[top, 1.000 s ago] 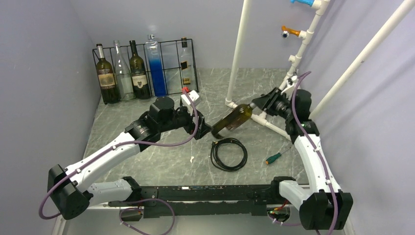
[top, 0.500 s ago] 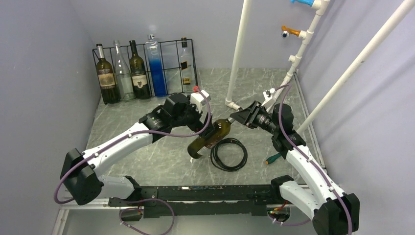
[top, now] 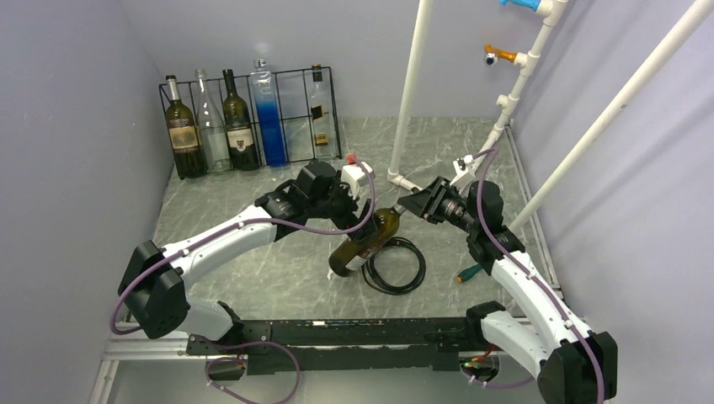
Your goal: Put the wine bottle on the wine rack
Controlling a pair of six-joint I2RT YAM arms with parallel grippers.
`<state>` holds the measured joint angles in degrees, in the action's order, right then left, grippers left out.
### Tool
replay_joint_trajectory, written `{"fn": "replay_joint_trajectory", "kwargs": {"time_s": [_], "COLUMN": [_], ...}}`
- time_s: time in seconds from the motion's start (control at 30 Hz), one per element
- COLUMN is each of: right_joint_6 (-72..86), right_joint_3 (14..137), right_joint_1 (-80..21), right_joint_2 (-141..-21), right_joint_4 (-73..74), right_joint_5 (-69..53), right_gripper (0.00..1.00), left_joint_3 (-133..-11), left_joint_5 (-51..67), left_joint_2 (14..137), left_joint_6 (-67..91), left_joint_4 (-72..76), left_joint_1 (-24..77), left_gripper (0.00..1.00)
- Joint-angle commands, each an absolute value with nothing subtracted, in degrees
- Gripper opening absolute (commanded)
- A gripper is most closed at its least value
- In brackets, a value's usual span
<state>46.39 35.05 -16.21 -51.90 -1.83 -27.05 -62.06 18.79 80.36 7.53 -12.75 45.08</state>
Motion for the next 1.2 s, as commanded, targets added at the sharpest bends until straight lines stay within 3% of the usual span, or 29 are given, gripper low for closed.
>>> {"fn": "replay_joint_trajectory", "kwargs": {"time_s": [0.0,0.43,0.6,0.7,1.07,1.13,1.17], "right_joint_6": [50.3,52.1,52.2,52.2,50.8,49.9,49.7], "right_joint_3": [36.8,37.5,37.9,37.8,38.4,39.0,39.0], "right_joint_1": [-16.6,-16.9,-17.2,-17.3,-17.5,-17.5,-17.5], "right_joint_2": [-49.3,-49.1,-48.8,-48.5,-47.4,-47.2,-47.0], "right_joint_4": [-9.5,-10.6,-10.4,-10.2,-5.8,-4.0,-3.4], "right_joint_5": [-28.5,-28.9,-28.6,-28.4,-26.7,-25.9,-25.6], "right_gripper": [0.00,0.00,0.00,0.00,0.00,0.09,0.20], "left_joint_3": [-63.4,-66.5,-66.9,-66.9,-66.2,-65.7,-65.7], "left_joint_5": [21.9,18.6,19.2,19.3,17.4,16.6,16.1], "left_joint_2": [80.6,84.0,84.8,85.0,83.5,82.9,82.6], "left_joint_6": [6.2,5.4,5.7,5.6,4.6,4.4,4.4], "left_joint_4": [-9.9,-14.1,-14.3,-14.3,-13.7,-13.4,-13.3], "left_joint_1": [46.9,49.6,49.9,50.1,50.2,50.2,50.2], "left_gripper": [0.99,0.85,0.94,0.91,0.21,0.11,0.08]}}
